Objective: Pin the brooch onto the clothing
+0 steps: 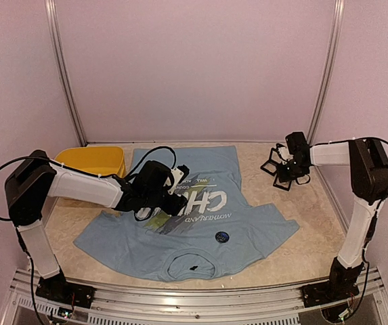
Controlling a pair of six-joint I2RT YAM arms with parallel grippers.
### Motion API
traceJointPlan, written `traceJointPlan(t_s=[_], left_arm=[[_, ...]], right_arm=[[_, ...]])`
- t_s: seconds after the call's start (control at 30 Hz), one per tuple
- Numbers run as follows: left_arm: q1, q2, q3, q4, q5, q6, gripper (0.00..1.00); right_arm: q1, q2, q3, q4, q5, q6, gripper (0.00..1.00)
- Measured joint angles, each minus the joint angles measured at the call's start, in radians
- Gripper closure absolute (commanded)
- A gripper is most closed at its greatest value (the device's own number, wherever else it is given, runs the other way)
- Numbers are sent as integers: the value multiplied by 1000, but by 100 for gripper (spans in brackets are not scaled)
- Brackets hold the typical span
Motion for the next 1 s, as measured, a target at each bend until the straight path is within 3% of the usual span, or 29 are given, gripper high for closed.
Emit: traceJointPlan(t_s=[0.23,0.47,0.7,0.9,1.0], left_arm=[[0,-48,-23,14,48,1,26],[-32,-279,-48,58,226,8,26],[-76,-471,-27,99,441,-27,37],[-120,-541,10,114,513,-87,48],[-167,-550,21,114,523,-96,49]], right_arm=[[68,-146,24,-80,-72,-55,100],[265,-401,85,-116,-490,-125,100],[486,-564,107,-4,-864,-77,100],[602,-605,106,72,-953,-45,100],[650,-604,106,71,-948,-42,100]])
